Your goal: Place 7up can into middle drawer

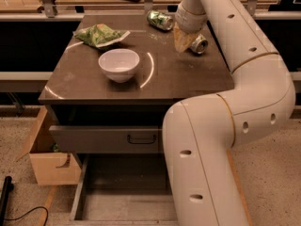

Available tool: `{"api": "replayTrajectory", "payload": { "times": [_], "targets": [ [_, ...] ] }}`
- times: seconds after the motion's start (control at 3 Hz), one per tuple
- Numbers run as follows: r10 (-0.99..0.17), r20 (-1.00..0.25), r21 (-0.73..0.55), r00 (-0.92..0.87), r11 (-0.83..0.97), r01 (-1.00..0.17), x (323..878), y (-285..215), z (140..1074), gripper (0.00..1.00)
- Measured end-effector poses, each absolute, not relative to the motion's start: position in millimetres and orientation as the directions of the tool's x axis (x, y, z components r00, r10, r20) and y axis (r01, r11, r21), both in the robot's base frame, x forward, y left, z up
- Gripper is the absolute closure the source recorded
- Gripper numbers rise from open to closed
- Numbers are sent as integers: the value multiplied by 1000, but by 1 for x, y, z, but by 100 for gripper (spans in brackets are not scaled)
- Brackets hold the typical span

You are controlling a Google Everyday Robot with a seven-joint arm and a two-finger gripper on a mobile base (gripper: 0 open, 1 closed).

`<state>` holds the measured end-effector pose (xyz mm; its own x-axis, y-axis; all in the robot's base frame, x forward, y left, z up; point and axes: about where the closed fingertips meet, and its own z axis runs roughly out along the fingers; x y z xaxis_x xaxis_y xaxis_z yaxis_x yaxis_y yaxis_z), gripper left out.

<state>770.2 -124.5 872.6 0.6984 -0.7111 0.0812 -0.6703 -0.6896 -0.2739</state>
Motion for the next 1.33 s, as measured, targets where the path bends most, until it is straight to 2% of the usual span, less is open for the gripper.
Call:
{"api": "replayTrajectory", "payload": {
  "times": [0.33,0.67,1.0,1.33],
  "targets": [
    [-806,54,-389,590,-561,-731,771,-157,901,57],
    [-893,-57,-488,447,-366,-793,771,-185,917,34],
    [-909,-278,-577,310,-100,-810,779,-207,926,11],
    [-825,-527,-594,205,185,-783,799,-216,936,0]
  ]
}}
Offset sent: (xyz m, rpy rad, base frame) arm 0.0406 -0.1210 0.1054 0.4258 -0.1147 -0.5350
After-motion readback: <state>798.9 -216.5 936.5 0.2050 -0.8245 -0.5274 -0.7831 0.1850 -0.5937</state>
